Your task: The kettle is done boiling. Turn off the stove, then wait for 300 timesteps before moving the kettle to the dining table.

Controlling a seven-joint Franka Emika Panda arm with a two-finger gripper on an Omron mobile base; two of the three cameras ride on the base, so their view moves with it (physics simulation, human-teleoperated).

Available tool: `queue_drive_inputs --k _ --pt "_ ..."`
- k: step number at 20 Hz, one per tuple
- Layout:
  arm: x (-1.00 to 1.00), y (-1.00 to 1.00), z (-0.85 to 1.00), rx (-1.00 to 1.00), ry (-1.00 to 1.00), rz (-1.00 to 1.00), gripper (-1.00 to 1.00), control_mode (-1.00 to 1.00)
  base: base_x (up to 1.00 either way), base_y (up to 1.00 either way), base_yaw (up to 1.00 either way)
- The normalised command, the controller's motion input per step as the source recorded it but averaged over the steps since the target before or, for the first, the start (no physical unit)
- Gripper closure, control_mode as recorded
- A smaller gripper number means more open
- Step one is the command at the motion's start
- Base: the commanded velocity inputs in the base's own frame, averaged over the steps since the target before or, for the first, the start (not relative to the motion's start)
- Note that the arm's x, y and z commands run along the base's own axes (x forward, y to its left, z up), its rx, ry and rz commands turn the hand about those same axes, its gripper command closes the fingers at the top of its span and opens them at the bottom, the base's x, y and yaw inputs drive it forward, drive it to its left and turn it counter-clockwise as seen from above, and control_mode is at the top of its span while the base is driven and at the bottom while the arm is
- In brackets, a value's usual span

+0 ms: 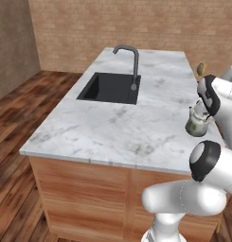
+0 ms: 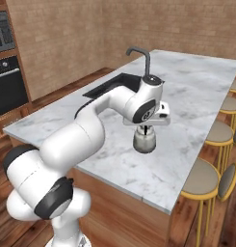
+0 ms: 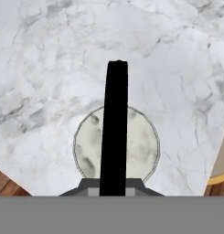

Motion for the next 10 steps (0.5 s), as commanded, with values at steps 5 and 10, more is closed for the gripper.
queue_drive_inputs --k 5,10 --pt "0.16 -0.23 -0.16 0.0 -0.03 0.05 1.0 -1.0 0.0 0.0 0.0" --pt "0.17 -0.14 -0.16 0.0 -0.03 0.02 1.0 -1.0 0.0 0.0 0.0"
